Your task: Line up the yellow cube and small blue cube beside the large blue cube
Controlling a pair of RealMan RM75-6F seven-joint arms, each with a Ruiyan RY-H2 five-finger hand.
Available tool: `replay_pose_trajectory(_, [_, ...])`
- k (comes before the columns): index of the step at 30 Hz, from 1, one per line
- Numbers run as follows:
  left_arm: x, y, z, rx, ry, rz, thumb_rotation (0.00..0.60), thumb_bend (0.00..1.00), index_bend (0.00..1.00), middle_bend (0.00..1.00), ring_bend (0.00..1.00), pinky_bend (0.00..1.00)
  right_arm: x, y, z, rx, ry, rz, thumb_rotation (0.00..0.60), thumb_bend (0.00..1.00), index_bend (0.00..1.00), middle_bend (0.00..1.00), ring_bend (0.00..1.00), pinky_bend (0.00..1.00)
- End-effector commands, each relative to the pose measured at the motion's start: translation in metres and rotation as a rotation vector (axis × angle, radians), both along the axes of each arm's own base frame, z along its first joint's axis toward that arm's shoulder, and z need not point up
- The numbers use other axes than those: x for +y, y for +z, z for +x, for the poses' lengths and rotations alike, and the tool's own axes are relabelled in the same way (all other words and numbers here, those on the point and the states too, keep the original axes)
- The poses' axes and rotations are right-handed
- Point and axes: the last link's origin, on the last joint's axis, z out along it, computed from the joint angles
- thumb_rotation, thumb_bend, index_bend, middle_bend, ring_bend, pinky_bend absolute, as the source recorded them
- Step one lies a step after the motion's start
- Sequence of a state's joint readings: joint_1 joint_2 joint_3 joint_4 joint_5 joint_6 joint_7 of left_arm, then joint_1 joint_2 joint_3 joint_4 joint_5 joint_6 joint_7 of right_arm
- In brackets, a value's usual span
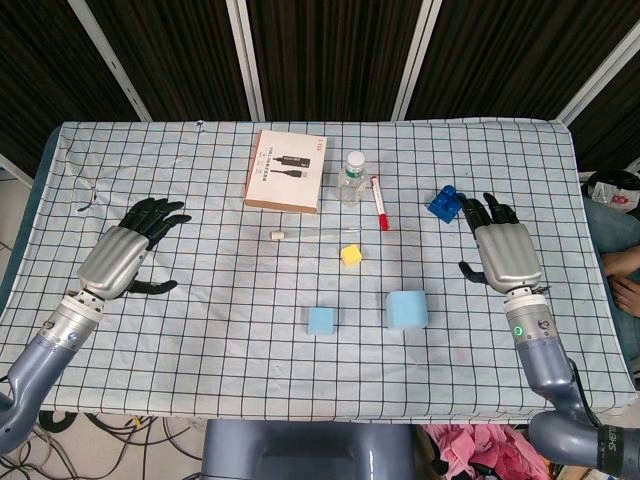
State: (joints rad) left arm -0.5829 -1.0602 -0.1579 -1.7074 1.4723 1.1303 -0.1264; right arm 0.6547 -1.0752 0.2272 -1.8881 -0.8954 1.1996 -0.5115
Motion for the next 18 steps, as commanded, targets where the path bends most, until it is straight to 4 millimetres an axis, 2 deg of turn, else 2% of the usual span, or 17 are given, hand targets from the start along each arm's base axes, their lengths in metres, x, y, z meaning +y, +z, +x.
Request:
replay_pose_trajectory(1, [0.0, -0.0004, -0.0005, 0.002, 0.001, -0.001, 0.6, 0.11, 0.15, 0.07, 0.0, 0.0, -0.0001, -0.0004, -0.0002, 0.002, -0.001, 0.001, 0.6, 0.21, 0.0, 0.1, 0.0, 0.13])
replay_pose_trajectory(18, [-0.0039, 0.003, -0.0032, -0.004, -0.005, 0.022, 0.6, 0.11, 0.15, 0.07, 0.0, 0.0, 0.0018, -0.0028, 0.0035, -0.004, 0.001, 0.019, 0.6, 0.21, 0.0, 0.1, 0.0, 0.13])
